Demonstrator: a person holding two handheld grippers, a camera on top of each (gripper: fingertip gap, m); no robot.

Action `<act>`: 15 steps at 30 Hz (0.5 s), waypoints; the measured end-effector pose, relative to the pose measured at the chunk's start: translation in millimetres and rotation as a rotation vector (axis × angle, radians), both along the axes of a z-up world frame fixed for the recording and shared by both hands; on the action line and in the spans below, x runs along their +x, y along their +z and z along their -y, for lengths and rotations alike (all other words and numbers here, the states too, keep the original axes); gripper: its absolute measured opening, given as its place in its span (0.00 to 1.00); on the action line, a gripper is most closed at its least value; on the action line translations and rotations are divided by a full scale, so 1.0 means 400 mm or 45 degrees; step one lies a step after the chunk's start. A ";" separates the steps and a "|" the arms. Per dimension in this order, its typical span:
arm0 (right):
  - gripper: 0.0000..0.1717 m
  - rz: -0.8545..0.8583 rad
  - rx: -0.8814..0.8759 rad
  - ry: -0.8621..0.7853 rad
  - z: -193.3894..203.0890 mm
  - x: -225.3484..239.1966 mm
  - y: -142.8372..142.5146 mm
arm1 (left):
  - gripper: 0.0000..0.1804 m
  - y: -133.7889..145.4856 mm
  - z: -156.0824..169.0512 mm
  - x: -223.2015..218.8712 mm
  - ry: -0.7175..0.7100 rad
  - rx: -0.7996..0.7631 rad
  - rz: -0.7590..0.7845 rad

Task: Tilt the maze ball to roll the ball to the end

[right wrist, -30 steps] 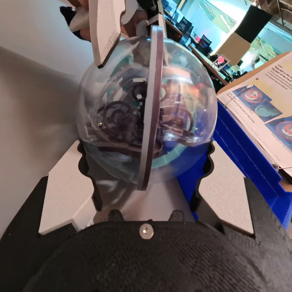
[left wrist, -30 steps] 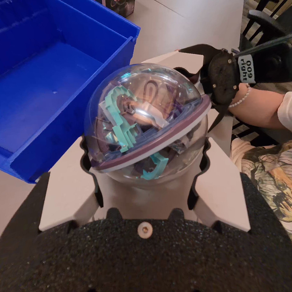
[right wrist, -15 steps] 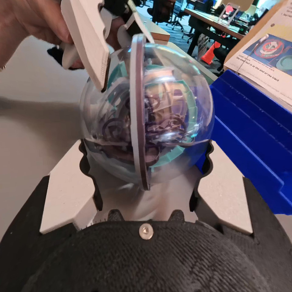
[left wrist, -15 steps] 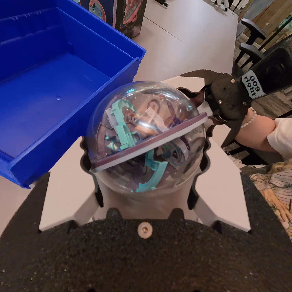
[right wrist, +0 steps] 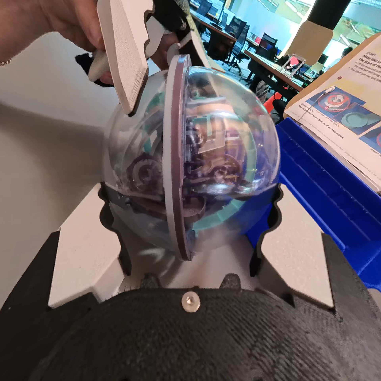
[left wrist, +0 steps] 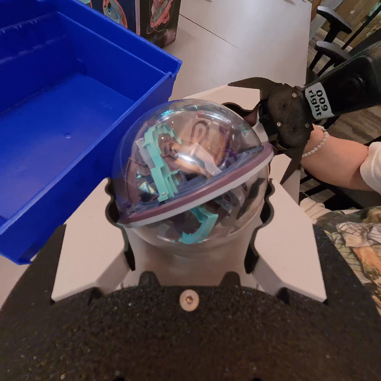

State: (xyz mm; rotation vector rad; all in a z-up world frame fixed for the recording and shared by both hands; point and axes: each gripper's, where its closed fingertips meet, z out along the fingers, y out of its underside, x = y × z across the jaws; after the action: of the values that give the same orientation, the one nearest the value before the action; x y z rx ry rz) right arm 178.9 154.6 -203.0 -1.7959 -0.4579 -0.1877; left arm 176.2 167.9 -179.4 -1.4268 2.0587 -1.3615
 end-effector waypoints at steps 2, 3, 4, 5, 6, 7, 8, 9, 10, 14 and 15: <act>0.88 -0.010 -0.016 -0.018 0.007 0.005 -0.004 | 0.77 0.002 0.008 0.006 0.008 0.005 0.023; 0.88 -0.009 -0.026 -0.026 0.011 0.006 -0.006 | 0.77 0.002 0.013 0.009 0.008 0.009 0.030; 0.88 -0.008 -0.037 -0.036 0.015 0.007 -0.008 | 0.78 0.001 0.019 0.012 0.007 0.013 0.036; 0.88 -0.008 -0.046 -0.051 0.019 0.009 -0.010 | 0.79 0.001 0.025 0.015 0.003 0.020 0.044; 0.88 -0.011 -0.054 -0.069 0.024 0.011 -0.013 | 0.79 0.002 0.031 0.019 0.000 0.032 0.058; 0.88 -0.017 -0.059 -0.087 0.028 0.013 -0.015 | 0.79 0.004 0.037 0.022 -0.004 0.045 0.072; 0.88 -0.022 -0.057 -0.101 0.033 0.014 -0.016 | 0.79 0.005 0.042 0.024 -0.010 0.060 0.083; 0.88 -0.028 -0.052 -0.112 0.037 0.014 -0.017 | 0.79 0.006 0.046 0.024 -0.019 0.078 0.091; 0.88 -0.036 -0.046 -0.120 0.040 0.013 -0.017 | 0.79 0.006 0.049 0.023 -0.027 0.096 0.097; 0.87 -0.047 -0.034 -0.139 0.049 0.008 -0.016 | 0.79 0.004 0.058 0.018 -0.058 0.151 0.111; 0.87 -0.045 -0.036 -0.144 0.051 0.008 -0.018 | 0.79 0.005 0.060 0.018 -0.062 0.160 0.117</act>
State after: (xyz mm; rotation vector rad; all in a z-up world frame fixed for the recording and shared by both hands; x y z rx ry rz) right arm 182.1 134.1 -210.0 -1.8515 -0.3353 -0.2287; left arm 183.5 143.8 -177.5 -1.2472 2.0926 -1.2672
